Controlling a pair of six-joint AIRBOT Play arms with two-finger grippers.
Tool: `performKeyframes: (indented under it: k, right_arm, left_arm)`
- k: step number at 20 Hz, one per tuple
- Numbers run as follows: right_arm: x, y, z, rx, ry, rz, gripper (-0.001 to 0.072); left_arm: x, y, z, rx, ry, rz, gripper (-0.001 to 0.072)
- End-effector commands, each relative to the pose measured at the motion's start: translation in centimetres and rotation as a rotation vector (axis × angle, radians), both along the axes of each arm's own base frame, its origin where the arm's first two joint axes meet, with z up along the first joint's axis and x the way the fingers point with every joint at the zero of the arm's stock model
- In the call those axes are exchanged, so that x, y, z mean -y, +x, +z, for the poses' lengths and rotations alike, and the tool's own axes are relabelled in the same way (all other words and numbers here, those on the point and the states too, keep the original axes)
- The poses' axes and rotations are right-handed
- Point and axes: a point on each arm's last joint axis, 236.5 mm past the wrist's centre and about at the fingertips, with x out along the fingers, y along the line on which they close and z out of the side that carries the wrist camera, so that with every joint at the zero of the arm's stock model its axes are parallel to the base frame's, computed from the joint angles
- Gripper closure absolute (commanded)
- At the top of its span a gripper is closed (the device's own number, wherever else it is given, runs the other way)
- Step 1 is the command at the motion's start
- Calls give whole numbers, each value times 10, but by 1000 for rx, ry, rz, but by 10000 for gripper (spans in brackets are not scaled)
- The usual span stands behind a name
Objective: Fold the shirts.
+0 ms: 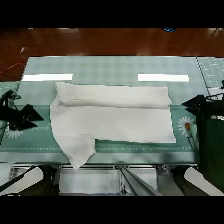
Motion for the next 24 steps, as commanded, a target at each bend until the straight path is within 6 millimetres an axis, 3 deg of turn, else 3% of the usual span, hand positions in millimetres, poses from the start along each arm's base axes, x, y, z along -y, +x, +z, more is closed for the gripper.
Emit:
performKeyframes:
  k: [1,4,11,13,15,16,17,19,21,22,24]
  right_arm:
    - [-43,-26,-10,68,86,-29,304]
    - [-63,-41,-14,34,107,41,303]
    - [-69,-36,-8,53,138,33,304]
    - [-59,-30,-12,64,92,9,304]
    - [-33,-27,-17,40,24,-61,303]
    - [-20,-28,-16,27,0,-87,304]
    - [-8,-35,-18,-4,-13,-110,303]
    - [2,-67,-33,-147,-26,-113,303]
    - [-3,-108,-49,-306,-45,-44,303]
    - [-8,-121,-55,-354,-33,-28,303]
    - [-19,-129,-63,-381,3,-37,303]
  left_arm:
    - [21,-54,-23,-71,-129,144,198]
    - [41,-73,-41,-111,-166,116,198]
    - [90,-72,-64,-69,-214,53,198]
    - [99,-66,-68,-50,-199,22,198]
    - [107,-68,-70,-55,-193,-25,202]
    - [111,-71,-70,-59,-194,-52,333]
    - [112,-71,-70,-58,-195,-65,662]
    - [114,-73,-69,-59,-200,-79,688]
    - [114,-73,-69,-59,-202,-78,688]
    - [114,-73,-69,-58,-201,-78,688]
    - [114,-73,-69,-58,-201,-77,688]
